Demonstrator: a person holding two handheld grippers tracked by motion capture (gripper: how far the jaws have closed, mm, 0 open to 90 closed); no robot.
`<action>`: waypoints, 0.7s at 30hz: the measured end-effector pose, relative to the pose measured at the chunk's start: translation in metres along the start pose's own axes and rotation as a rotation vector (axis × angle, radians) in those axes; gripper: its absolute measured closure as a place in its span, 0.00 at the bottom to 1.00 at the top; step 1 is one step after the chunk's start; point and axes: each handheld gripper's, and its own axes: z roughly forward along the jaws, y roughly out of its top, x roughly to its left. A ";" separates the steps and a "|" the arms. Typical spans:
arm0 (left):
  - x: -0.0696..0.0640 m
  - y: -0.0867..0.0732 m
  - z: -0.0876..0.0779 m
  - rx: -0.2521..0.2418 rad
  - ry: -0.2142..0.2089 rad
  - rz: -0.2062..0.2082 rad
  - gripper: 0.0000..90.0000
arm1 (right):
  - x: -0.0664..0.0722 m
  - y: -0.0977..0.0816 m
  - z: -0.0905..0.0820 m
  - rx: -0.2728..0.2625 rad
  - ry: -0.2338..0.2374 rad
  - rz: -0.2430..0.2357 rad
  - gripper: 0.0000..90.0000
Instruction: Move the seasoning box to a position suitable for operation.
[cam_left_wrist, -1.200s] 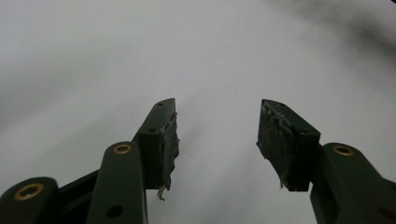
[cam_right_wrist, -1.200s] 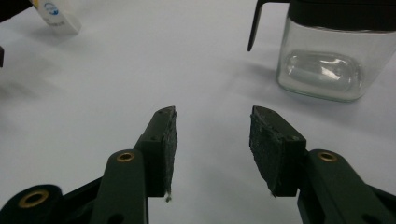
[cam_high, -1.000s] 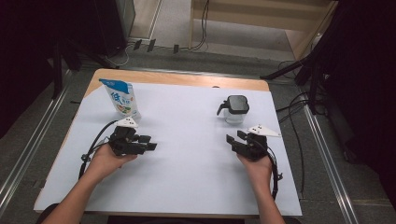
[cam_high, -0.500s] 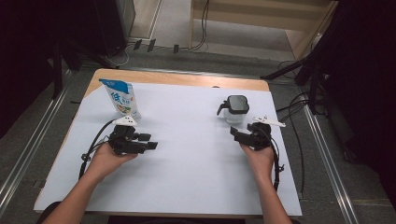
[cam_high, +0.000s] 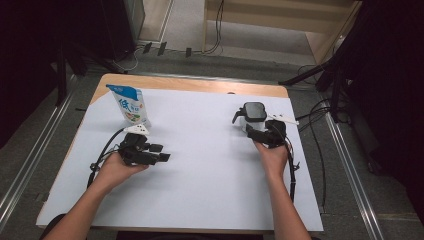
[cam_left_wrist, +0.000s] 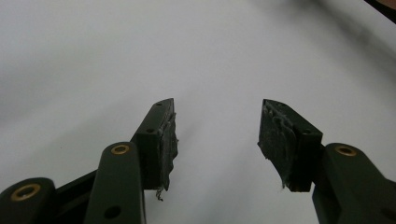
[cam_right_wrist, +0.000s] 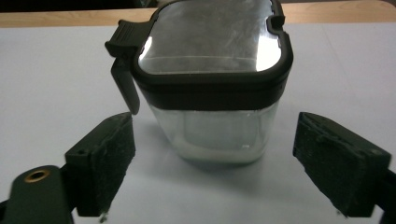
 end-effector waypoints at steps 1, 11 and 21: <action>0.000 0.000 0.000 -0.003 0.001 0.000 0.53 | 0.000 0.001 0.002 -0.006 0.006 -0.002 0.11; -0.001 -0.001 0.000 0.004 0.006 0.013 0.52 | 0.000 0.003 0.028 -0.002 -0.031 -0.017 0.03; -0.005 -0.002 -0.001 0.011 0.010 0.016 0.52 | 0.001 0.010 0.046 -0.022 -0.041 -0.021 0.07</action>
